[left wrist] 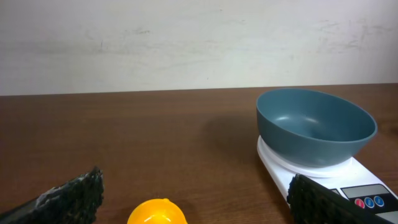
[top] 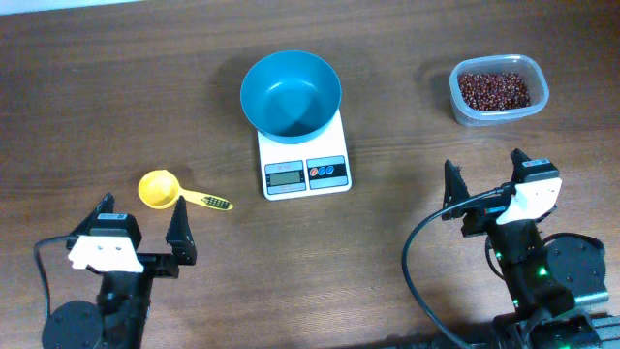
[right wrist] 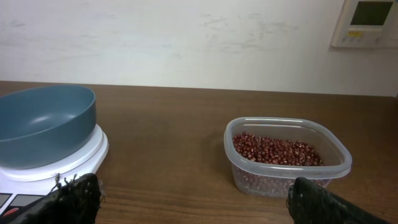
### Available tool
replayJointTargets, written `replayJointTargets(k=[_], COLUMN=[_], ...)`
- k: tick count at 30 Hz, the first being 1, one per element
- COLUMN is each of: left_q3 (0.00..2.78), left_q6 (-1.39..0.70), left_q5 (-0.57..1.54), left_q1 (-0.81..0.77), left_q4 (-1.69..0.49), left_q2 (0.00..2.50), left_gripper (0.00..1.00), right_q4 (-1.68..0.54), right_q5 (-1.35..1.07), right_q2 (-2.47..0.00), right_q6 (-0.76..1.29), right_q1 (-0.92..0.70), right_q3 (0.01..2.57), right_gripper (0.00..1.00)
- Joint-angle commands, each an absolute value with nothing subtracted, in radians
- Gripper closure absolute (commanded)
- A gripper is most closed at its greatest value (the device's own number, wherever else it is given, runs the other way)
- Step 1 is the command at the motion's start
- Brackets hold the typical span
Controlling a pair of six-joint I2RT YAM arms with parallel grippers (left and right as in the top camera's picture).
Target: Scoop item into bowl and weigh 50g on scale
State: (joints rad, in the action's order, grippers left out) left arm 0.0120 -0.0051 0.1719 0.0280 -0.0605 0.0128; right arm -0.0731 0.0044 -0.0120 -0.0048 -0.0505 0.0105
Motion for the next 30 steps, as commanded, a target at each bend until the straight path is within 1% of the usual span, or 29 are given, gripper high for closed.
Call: replayJointTargets(k=[1, 13, 18, 20, 22, 24, 30], left_q3=[0.009, 0.009, 0.009, 0.009, 0.044, 0.155, 0.458], left_q6=[-0.015, -0.015, -0.015, -0.015, -0.016, -0.030, -0.035], left_q5=[0.176, 0.166, 0.161, 0.198, 0.284, 0.300, 0.301], left_q1=[0.026, 0.026, 0.026, 0.026, 0.026, 0.026, 0.026], left_q4=[-0.065, -0.040, -0.065, -0.030, -0.018, -0.157, -0.472], left_q2=[0.006, 0.006, 0.006, 0.006, 0.006, 0.008, 0.083], left_gripper=[0.02, 0.02, 0.02, 0.02, 0.02, 0.01, 0.02], right_q4=[-0.079, -0.079, -0.079, -0.080, -0.079, -0.079, -0.079], right_q5=[0.031, 0.031, 0.031, 0.031, 0.031, 0.031, 0.031], right_q2=[-0.009, -0.009, -0.009, -0.009, -0.009, -0.009, -0.009], right_q6=[-0.011, -0.011, -0.011, -0.011, -0.011, -0.011, -0.011], right_q1=[-0.058, -0.058, -0.058, -0.058, -0.058, -0.058, -0.058], right_q3=[0.006, 0.006, 0.006, 0.006, 0.006, 0.006, 0.006], right_gripper=[0.01, 0.01, 0.01, 0.01, 0.01, 0.01, 0.01])
